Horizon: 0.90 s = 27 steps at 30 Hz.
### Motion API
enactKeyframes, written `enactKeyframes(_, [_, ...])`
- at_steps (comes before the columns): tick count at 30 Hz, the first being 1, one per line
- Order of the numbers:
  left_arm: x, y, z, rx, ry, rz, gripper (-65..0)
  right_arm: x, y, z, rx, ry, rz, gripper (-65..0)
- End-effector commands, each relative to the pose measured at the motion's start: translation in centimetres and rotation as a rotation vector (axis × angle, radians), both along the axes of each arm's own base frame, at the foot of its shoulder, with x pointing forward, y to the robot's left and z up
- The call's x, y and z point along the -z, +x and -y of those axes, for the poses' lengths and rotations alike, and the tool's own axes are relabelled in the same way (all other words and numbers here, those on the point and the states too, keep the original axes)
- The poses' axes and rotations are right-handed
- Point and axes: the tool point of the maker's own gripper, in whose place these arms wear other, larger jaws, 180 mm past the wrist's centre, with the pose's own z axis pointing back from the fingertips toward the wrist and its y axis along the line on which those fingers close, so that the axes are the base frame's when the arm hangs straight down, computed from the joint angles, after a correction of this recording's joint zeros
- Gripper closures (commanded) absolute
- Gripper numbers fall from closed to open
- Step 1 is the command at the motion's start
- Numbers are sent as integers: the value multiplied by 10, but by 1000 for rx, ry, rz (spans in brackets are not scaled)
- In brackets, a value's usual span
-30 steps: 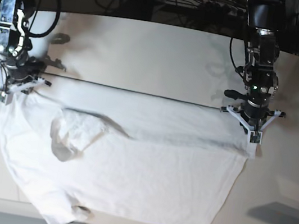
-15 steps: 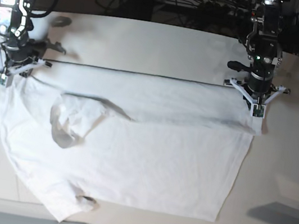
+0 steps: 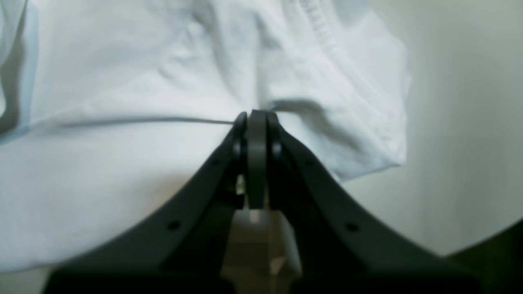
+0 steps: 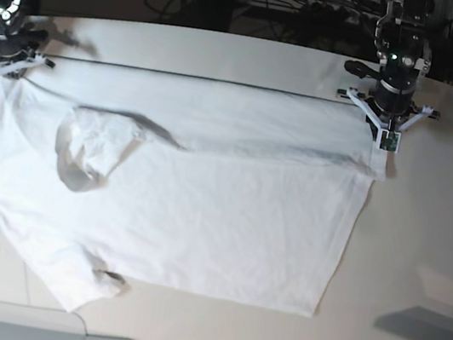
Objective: Fold the T-shirt properly
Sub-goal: 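Drag the folded edge with both grippers toward the robot base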
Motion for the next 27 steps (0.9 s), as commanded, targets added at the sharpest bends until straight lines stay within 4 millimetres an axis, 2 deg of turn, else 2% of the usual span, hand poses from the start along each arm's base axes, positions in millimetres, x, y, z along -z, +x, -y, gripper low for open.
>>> enactKeyframes(1, [-6, -1, -5, -7, 21, 11, 0, 4, -14, 7, 19, -19, -58, -9])
enactKeyframes(12, [3, -38, -2, 5, 24, -60, 0, -2, -29, 0, -7, -25, -69, -9])
enactKeyframes(16, [-2, -39, -1, 8, 26, -52, 0, -2, -34, -2, -13, -25, -76, -9])
enactKeyframes(22, [-8, -48, -28, -60, 61, -51, 0, 3, -43, -6, -5, -11, -94, -9])
enactKeyframes(27, [-16, -55, -33, -67, 75, -48, 0, 3, -44, -6, -4, -10, -94, -9])
